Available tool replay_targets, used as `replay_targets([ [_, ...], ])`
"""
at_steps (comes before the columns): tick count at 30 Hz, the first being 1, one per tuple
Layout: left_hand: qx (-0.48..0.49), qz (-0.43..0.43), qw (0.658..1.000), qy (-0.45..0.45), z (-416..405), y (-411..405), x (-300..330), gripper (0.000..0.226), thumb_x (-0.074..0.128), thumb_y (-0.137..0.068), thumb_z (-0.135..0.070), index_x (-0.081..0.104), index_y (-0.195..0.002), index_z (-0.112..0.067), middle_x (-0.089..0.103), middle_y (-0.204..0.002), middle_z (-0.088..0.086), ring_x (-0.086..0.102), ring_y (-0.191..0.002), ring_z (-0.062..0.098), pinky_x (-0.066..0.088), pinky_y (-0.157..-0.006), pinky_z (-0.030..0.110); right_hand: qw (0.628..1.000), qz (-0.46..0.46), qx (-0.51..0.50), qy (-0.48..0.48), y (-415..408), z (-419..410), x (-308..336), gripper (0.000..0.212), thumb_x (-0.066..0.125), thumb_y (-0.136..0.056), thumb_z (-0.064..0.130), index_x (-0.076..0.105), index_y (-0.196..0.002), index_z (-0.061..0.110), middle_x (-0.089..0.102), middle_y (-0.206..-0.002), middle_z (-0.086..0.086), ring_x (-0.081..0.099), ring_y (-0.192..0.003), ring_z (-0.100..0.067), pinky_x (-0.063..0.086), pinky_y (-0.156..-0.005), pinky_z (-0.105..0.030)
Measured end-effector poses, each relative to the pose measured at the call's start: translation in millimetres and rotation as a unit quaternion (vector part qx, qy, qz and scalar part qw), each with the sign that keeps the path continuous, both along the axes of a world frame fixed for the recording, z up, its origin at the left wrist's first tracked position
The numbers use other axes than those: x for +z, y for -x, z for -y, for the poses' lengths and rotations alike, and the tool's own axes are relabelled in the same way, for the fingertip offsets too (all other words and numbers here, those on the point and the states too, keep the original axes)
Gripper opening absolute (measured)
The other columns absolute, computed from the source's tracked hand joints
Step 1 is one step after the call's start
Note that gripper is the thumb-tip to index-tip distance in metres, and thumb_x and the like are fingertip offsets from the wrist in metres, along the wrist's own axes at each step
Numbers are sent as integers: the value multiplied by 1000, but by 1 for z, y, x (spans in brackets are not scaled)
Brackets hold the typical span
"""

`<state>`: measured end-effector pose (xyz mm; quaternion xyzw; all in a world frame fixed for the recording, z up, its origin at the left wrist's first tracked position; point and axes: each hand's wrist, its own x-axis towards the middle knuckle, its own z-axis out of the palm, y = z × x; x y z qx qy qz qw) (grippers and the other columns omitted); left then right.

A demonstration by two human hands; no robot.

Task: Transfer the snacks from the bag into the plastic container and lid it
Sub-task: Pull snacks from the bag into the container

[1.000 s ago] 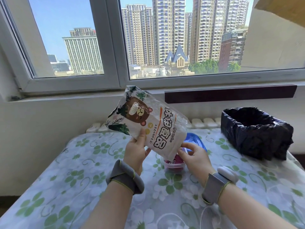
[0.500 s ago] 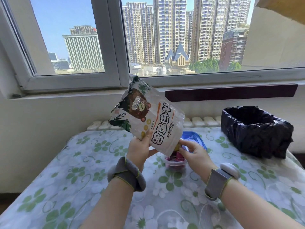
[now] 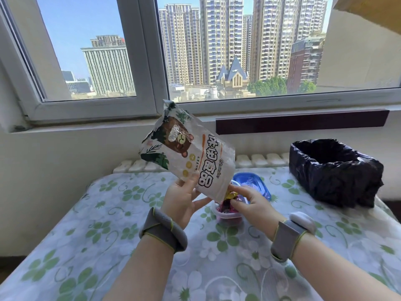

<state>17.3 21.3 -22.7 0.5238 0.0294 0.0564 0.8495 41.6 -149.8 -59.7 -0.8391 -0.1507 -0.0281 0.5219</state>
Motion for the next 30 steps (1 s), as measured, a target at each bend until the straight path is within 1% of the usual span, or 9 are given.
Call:
replay_targets([
  [3,35,1,999,-37,2,-2,-2,11,53,-92,-4,59,-92,-12,70,-96,10,67,-91,27,58,-74,48,999,1,-29,-26,1,1,0,45,54,-83,3,60,-119,28,61,-117,-4,55,-105,-9,40,-94,-23],
  [6,78,5,995,-66,4,-3,-4,12,54,-91,-4,61,-88,-13,70,-93,10,67,-86,24,58,-75,45,998,-7,-34,-59,4,2,1,45,52,-85,3,58,-119,31,63,-101,5,52,-61,12,40,-60,-9],
  [11,83,21,996,-29,8,2,4,5,60,-88,-8,65,-87,-11,71,-90,7,67,-85,19,61,-67,40,997,-7,-61,-48,6,0,2,37,55,-83,6,64,-112,26,64,-114,-3,60,-98,-16,49,-88,-30],
  [15,55,29,998,-20,6,6,10,9,63,-87,-14,66,-96,-16,73,-98,4,67,-96,18,58,-76,49,997,-27,-58,-42,7,-1,4,33,55,-84,9,63,-112,26,61,-103,-2,45,-66,2,36,-55,-11],
  [20,25,22,998,-50,7,6,10,14,56,-91,-7,64,-99,-14,72,-103,8,66,-100,25,56,-80,52,997,-18,-59,-42,9,-2,5,37,54,-83,6,64,-114,22,61,-89,6,45,-65,3,36,-60,-14],
  [23,56,21,997,-44,8,4,8,12,56,-90,-4,64,-97,-11,72,-94,8,68,-88,23,59,-70,45,997,-20,-60,-38,8,-1,3,34,54,-83,9,64,-113,24,63,-101,-1,41,-65,3,33,-58,-14],
  [26,88,22,996,-17,8,4,5,12,57,-89,-3,64,-90,-11,72,-86,5,69,-76,17,60,-58,37,998,-22,-61,-27,8,-2,2,35,55,-84,11,63,-115,24,61,-116,-4,51,-83,-8,41,-71,-19],
  [28,99,19,995,9,7,3,4,11,57,-89,-2,64,-92,-9,71,-90,8,69,-79,20,61,-58,38,998,-23,-60,-11,10,-3,3,36,56,-84,13,63,-117,24,58,-122,-4,52,-104,-15,42,-88,-26],
  [30,109,12,993,30,7,2,2,11,57,-89,-3,64,-94,-9,71,-94,11,68,-85,24,61,-62,39,998,-18,-54,0,10,-4,4,35,58,-83,13,64,-116,23,56,-123,-6,50,-111,-15,38,-91,-24],
])
